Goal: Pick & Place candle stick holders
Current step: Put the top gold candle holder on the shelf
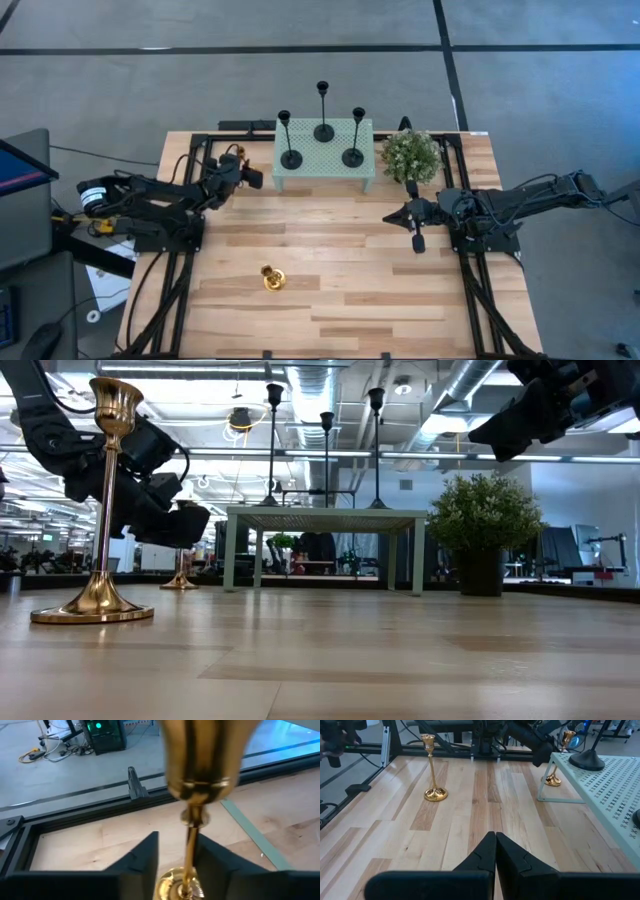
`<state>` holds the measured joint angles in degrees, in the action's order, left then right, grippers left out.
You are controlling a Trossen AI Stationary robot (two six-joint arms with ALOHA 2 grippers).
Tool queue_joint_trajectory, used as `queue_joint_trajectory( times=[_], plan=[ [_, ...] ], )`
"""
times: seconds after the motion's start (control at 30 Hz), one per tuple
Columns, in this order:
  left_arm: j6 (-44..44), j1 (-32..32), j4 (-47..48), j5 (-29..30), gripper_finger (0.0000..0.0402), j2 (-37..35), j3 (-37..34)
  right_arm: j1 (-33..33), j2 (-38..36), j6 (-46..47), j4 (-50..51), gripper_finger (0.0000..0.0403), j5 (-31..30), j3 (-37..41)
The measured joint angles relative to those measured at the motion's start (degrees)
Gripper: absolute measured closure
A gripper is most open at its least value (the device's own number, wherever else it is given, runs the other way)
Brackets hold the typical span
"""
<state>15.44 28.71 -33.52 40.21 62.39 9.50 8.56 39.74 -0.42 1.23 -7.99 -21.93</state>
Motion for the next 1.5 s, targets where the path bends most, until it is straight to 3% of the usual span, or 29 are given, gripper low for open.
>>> queue_joint_trajectory(
  times=[0.2, 0.27, 0.67, 0.9, 1.07, 1.23, 1.5],
  plan=[
    [0.0, -0.59, -0.03, 0.0, 0.0377, 0.0, 0.01, -0.02, -0.02, 0.02, 0.0, 0.0403, 0.0, 0.0],
    [-0.57, -1.36, -0.17, 0.15, 0.0387, -0.04, 0.04, 0.0, -0.02, 0.01, 0.0, 0.0403, -0.02, 0.0],
    [-1.68, -8.24, 3.17, -0.83, 0.0387, -2.4, 0.09, -0.01, 0.0, 0.02, 0.0, 0.0403, -0.01, 0.0],
    [-1.54, -8.44, 13.69, -2.08, 0.0387, -13.88, -0.07, -0.02, -0.02, 0.02, 0.02, 0.0403, 0.0, 0.0],
    [-1.54, -8.41, 16.29, -9.33, 0.0387, -23.32, 0.1, -0.02, -0.02, 0.02, 0.02, 0.0403, 0.0, 0.0],
    [-2.86, -8.46, 22.03, -12.22, 0.0387, -28.52, 4.04, -0.02, 0.0, 0.02, 0.02, 0.0403, 0.0, 0.0],
    [-11.85, -8.56, 25.43, -11.27, 0.0387, -28.94, 13.23, -0.02, 0.0, 0.45, 0.02, 0.0403, 0.02, 0.0]
  ],
)
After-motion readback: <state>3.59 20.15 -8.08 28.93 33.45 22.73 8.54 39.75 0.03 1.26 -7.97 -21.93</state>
